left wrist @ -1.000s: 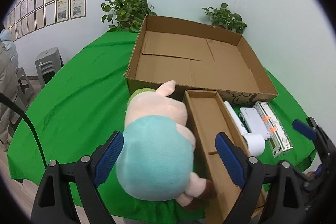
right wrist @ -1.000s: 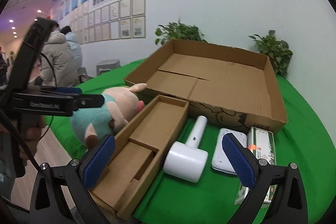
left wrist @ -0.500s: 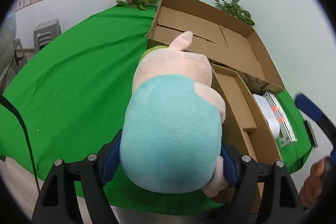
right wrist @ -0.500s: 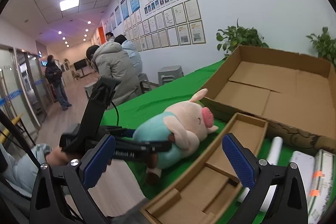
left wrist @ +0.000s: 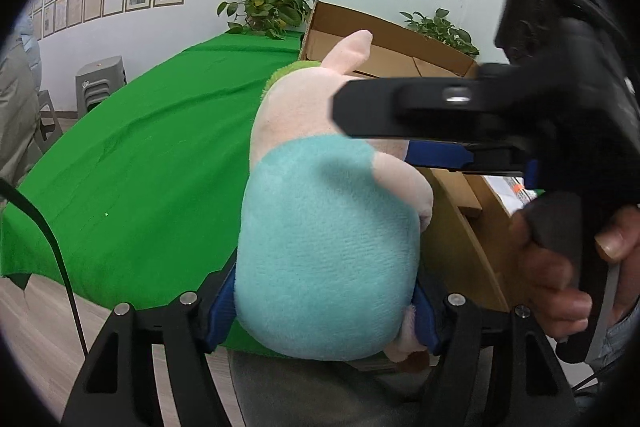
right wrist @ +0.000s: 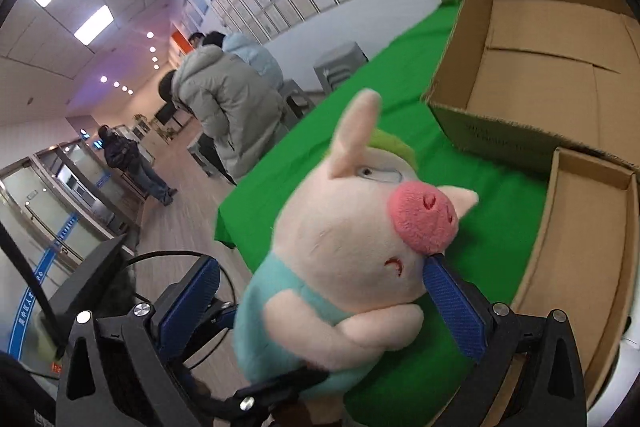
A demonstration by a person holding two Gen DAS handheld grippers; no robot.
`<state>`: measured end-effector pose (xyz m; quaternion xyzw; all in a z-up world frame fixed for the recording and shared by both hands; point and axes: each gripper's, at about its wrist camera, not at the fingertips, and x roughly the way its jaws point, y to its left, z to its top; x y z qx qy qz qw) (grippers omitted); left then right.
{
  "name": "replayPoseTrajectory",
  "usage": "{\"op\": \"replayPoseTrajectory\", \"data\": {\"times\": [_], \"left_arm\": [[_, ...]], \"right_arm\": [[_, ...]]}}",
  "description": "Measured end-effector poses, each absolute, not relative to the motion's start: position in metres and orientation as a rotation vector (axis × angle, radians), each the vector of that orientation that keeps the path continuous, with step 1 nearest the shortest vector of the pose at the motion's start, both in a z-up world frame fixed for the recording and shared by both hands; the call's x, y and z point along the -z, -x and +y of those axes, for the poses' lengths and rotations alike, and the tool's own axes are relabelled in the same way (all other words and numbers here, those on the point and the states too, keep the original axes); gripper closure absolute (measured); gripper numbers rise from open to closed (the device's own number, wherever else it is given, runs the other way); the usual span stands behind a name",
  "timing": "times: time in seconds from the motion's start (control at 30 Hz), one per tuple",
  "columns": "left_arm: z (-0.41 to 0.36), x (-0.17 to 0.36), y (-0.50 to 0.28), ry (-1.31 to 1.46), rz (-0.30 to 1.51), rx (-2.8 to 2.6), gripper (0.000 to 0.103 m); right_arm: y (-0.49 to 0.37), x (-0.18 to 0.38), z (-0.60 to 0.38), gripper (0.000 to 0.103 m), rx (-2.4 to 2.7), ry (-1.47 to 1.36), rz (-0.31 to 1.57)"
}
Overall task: Organize objects
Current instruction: 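Grasp the pig plush with the left gripper while the right gripper clamps it too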
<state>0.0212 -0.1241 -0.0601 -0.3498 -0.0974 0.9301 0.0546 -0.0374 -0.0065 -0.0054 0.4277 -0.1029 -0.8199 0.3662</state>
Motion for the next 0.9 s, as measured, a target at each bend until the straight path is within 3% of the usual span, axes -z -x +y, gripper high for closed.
{"op": "replayPoseTrajectory", "data": {"times": [0.47,0.7,0.9], "left_arm": [[-0.124,0.061,-0.022,1.058,-0.286,-2.858,0.037],[-0.115,0.054,-0.025,1.043,-0.224,-2.856,0.040],[-0.100,0.029,-0.020,0.962,-0.106,-2.889,0.040]], "right_arm": [[0.065,0.044,-0.040,0.003,2.152,-1.276,-0.211],[0.048,0.032,-0.027,0.025,2.159,-1.237,-0.262],[0.037,0.009,-0.002,0.031,2.186,-1.143,-0.340]]}}
